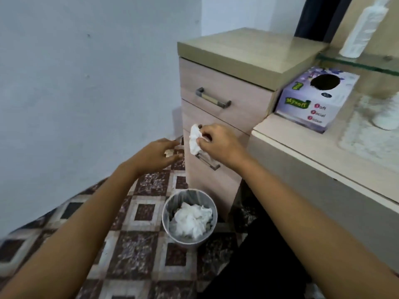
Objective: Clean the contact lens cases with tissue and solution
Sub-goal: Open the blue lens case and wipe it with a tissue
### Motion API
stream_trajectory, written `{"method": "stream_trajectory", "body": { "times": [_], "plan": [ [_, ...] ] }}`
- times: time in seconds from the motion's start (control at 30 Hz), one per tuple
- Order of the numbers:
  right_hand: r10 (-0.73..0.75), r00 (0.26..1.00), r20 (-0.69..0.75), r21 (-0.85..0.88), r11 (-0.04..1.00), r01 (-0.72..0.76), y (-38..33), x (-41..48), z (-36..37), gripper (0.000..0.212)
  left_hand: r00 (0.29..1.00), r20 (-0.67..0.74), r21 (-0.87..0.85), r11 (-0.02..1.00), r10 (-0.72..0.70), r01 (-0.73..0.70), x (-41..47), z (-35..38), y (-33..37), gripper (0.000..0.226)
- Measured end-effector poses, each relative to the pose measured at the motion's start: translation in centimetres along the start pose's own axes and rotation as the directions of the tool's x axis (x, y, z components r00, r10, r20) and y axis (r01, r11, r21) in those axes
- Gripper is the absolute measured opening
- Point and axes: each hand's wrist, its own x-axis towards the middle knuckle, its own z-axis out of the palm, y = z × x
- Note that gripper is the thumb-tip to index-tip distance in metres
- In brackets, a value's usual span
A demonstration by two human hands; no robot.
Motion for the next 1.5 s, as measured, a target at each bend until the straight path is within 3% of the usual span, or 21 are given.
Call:
{"method": "stream_trajectory", "body": {
  "times": [0.1, 0.2, 0.53, 0.63, 0.73, 0.8, 1.07, 1.33, 1.5],
  "plan": [
    [0.035, 0.994, 0.104, 0.053, 0.998, -0.041, 0.8, -0.1, 4.0, 0.018, 0.997, 0.059, -0.037, 0.998, -0.057, 0.059, -0.3, 3.0, -2.6, 0.049],
    [0.156, 0.965, 0.211, 0.095, 0.979, -0.179, 2.7, -0.5, 7.8, 0.020, 0.983, 0.150, -0.065, 0.991, -0.107, 0.117, -0.4, 6.3, -4.8, 0.053],
    [0.412, 0.773, 0.483, -0.004, 0.883, -0.469, 7.6, -2.7, 16.7, 0.017, 0.936, 0.310, -0.180, 0.957, -0.165, 0.228, -0.3, 14.1, -7.4, 0.048],
    [0.442, 0.721, 0.534, -0.066, 0.872, -0.485, 8.3, -3.4, 18.2, 0.037, 0.921, 0.355, -0.167, 0.958, -0.163, 0.234, -0.7, 15.3, -7.3, 0.042],
    [0.449, 0.641, 0.622, -0.104, 0.859, -0.501, 8.9, -4.3, 19.1, 0.018, 0.890, 0.413, -0.143, 0.951, -0.194, 0.273, -1.2, 16.3, -7.8, 0.046],
    [0.449, 0.607, 0.655, -0.131, 0.859, -0.494, 8.9, -4.5, 19.0, 0.041, 0.881, 0.432, -0.144, 0.949, -0.196, 0.281, -1.5, 16.6, -8.1, 0.051],
    [0.354, 0.738, 0.575, -0.050, 0.915, -0.400, 8.3, -2.2, 16.2, 0.044, 0.916, 0.337, -0.138, 0.952, -0.215, 0.274, 0.3, 14.4, -8.7, 0.056],
    [0.133, 0.920, 0.369, -0.084, 0.990, -0.109, 5.4, 2.6, 7.5, 0.045, 0.994, 0.082, -0.113, 0.990, -0.075, 0.084, 4.4, 6.0, -4.3, 0.054],
    [0.037, 0.981, 0.189, -0.155, 0.988, -0.008, 3.4, 3.8, 0.1, 0.046, 0.997, -0.065, -0.079, 0.996, 0.041, -0.046, 5.6, 0.3, 0.5, 0.057]
  ]
}}
